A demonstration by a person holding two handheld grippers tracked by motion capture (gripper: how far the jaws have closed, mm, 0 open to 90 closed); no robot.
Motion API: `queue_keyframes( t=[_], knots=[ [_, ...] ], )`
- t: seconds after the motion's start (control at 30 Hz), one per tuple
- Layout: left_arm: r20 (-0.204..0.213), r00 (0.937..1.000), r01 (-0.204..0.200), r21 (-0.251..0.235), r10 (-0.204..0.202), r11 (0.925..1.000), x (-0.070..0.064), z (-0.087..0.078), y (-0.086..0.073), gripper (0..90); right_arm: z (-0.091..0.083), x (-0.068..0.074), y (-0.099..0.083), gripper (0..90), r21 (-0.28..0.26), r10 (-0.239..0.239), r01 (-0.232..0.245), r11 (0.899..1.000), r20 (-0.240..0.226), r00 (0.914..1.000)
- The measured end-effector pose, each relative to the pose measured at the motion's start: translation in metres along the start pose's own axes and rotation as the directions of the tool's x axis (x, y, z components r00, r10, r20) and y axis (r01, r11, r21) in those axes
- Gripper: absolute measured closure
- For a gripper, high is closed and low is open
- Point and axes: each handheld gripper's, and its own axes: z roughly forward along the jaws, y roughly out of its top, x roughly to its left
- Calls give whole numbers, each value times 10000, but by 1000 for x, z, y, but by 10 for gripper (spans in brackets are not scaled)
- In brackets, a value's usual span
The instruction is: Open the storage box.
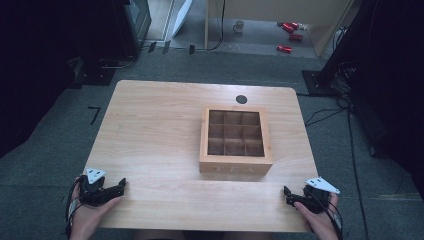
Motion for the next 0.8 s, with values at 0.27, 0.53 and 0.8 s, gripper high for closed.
queue_keyframes(
  t=[0.27, 0.53, 0.8],
  knots=[
    [305, 9995, -60, -458, 74, 9989, -16, -6, 8, 138, 0, 0, 0, 62, 2, -8, 8, 10000, -11, 10000],
    [720, 9972, -160, -759, 214, 9970, -39, -9, 17, 138, 0, 0, 0, 62, 4, -12, 12, 10000, -9, 10000],
    [1106, 9912, -647, -786, 732, 9948, -70, -6, 27, 138, 1, 1, 2, 122, -108, -227, 225, 9997, -230, 9995]
  ],
)
